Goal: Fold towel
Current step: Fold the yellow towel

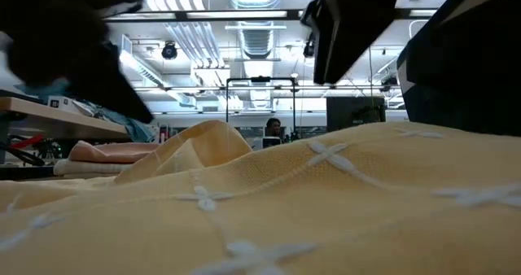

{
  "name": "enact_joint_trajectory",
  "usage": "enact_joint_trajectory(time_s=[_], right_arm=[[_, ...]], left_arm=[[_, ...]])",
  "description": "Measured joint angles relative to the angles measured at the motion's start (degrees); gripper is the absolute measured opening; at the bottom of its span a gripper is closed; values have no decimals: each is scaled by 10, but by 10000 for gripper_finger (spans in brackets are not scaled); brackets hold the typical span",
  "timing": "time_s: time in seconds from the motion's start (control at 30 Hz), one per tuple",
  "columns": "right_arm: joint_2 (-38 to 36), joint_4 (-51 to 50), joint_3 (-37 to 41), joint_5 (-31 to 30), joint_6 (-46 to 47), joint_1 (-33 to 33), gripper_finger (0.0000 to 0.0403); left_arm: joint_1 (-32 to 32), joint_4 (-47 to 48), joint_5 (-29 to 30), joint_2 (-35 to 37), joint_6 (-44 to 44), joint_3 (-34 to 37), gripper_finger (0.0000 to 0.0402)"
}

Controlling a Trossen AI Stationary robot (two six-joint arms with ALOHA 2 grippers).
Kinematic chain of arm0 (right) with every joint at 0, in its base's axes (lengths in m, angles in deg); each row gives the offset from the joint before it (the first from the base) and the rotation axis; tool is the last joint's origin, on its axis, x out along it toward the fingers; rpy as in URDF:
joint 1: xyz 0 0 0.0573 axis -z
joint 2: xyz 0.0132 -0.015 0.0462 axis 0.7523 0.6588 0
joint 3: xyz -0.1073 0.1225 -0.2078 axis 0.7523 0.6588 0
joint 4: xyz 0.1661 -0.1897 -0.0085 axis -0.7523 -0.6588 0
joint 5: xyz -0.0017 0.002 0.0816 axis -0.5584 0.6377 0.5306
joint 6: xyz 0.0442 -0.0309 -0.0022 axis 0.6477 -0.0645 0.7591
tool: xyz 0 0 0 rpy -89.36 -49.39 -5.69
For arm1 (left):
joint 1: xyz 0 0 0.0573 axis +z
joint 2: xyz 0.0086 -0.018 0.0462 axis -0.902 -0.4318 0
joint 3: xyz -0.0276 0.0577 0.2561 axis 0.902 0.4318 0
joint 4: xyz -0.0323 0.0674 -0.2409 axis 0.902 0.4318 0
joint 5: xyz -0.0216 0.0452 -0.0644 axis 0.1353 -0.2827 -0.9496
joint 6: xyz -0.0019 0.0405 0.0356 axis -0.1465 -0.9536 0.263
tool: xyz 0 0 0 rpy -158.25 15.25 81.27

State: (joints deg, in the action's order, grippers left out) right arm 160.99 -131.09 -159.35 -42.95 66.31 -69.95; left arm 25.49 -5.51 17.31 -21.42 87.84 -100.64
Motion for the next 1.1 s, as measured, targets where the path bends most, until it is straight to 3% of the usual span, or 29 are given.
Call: enact_joint_trajectory(time_s=[0.17,0.33,0.7,0.87,1.0,1.1], right_arm=[[-52,51,37,0,4,0,178],[-63,75,54,1,5,1,179],[-59,114,102,2,7,2,178],[-59,146,111,3,6,3,177],[-59,204,126,7,6,3,176],[-59,250,141,36,-6,6,176]], left_arm=[[47,-79,-8,0,-116,2,48],[93,-182,-69,0,-220,13,47],[117,-234,-132,0,-240,31,37],[115,-300,-247,-2,-307,32,32],[98,-313,-284,-2,-304,32,4],[83,-327,-308,-2,-284,32,7]])
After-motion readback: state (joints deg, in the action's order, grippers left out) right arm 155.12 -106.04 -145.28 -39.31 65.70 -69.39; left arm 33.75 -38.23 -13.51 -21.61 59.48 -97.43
